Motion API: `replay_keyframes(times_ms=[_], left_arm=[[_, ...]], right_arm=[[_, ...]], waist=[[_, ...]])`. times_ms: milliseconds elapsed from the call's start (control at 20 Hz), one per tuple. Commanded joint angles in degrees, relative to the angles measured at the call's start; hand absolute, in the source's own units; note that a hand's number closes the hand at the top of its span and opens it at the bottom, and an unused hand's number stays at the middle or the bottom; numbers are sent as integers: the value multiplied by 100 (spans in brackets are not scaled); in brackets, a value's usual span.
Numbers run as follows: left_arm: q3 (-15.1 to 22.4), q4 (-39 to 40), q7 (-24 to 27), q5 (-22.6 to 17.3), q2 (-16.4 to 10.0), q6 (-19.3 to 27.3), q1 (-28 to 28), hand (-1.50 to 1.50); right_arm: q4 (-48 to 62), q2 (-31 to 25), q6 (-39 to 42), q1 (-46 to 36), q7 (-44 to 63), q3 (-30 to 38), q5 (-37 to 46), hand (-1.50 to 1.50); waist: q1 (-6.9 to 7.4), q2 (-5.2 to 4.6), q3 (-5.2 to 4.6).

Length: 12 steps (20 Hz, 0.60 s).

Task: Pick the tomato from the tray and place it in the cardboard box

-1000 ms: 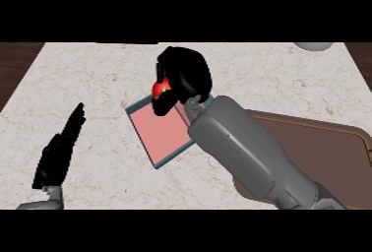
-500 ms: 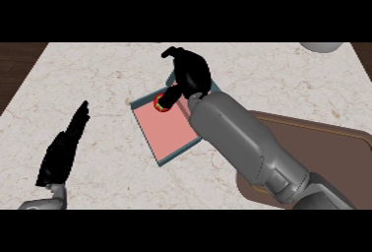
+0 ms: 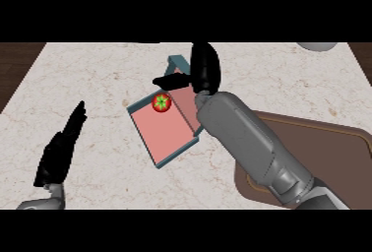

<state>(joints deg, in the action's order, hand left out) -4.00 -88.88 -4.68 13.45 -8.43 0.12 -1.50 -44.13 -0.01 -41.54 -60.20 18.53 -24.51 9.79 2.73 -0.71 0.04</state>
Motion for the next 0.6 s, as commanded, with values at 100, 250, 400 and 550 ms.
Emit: replay_keyframes(times_ms=[100, 250, 400, 550], left_arm=[[-131, 284, 298, 28, 19, 126, 169, 0], [-114, 101, 261, -24, -29, 7, 364, 0], [-61, -127, -52, 47, 46, 111, 255, 0], [-232, -57, -90, -89, -17, 65, 225, 0]], right_arm=[[-697, -48, -205, 427, -910, 878, -733, -150], [-934, -568, -66, 710, -1067, 1283, -896, -150], [-1231, -988, -50, 1134, -1113, 1610, -1030, -150], [-1853, -1585, 505, 1827, -1306, 1900, -1349, -150]], waist=[[-227, 50, -1], [-267, 72, -1], [-311, 83, 1], [-376, 93, 0]])
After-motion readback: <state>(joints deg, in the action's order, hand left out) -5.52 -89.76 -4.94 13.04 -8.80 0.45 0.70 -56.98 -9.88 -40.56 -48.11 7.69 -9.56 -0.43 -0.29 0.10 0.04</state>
